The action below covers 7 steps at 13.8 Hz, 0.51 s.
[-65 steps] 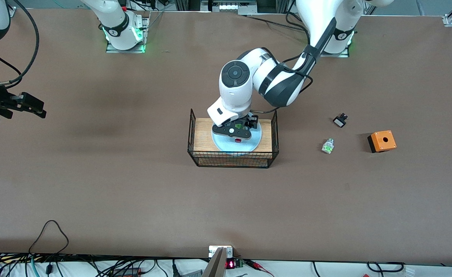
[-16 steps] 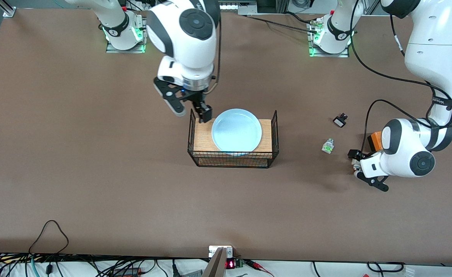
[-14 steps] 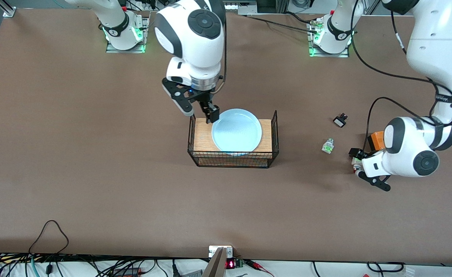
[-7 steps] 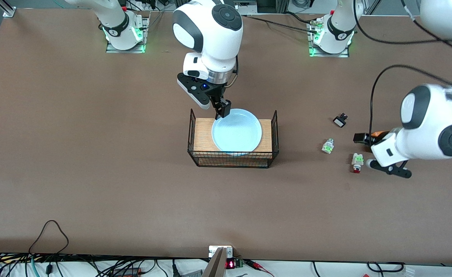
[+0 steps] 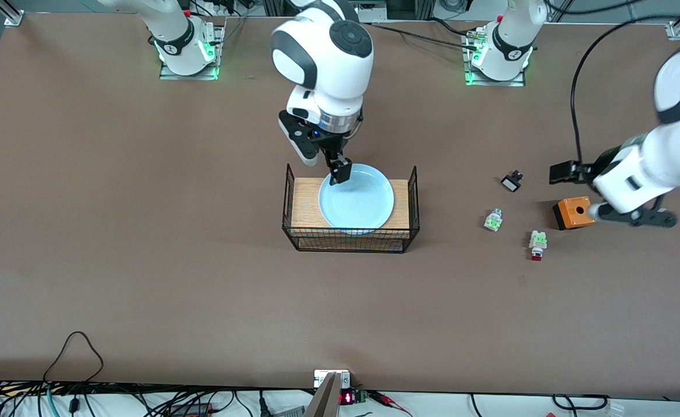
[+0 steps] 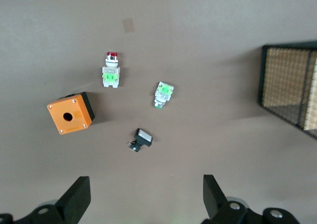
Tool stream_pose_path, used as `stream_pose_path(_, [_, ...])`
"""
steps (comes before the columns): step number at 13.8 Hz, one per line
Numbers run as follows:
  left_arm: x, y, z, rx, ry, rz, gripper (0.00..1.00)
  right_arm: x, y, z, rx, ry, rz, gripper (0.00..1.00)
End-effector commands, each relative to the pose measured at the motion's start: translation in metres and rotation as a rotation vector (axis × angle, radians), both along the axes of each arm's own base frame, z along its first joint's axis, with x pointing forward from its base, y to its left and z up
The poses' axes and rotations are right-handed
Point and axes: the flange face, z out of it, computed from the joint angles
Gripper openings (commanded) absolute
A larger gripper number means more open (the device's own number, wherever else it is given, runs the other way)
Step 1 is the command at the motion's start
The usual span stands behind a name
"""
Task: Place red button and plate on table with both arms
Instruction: 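Raise the left gripper away while the right gripper grips the plate rim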
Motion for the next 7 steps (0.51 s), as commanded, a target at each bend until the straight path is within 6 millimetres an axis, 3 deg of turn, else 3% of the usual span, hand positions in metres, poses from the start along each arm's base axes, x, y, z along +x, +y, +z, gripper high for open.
stream_pose_path(1, [-0.041, 0.007, 0.029, 0.018, -0.106, 0.079, 1.00, -0.004, 0.007, -0.022, 0.000, -0.012, -0.011, 1.00])
stream_pose_path(4, [-0.067, 0.002, 0.039, 0.028, -0.153, 0.046, 1.00, -0.009, 0.003, -0.045, -0.001, -0.006, 0.020, 1.00])
stream_pose_path(7, [-0.070, -0.001, 0.042, 0.035, -0.157, 0.037, 1.00, -0.011, 0.001, -0.057, -0.007, -0.001, 0.035, 1.00])
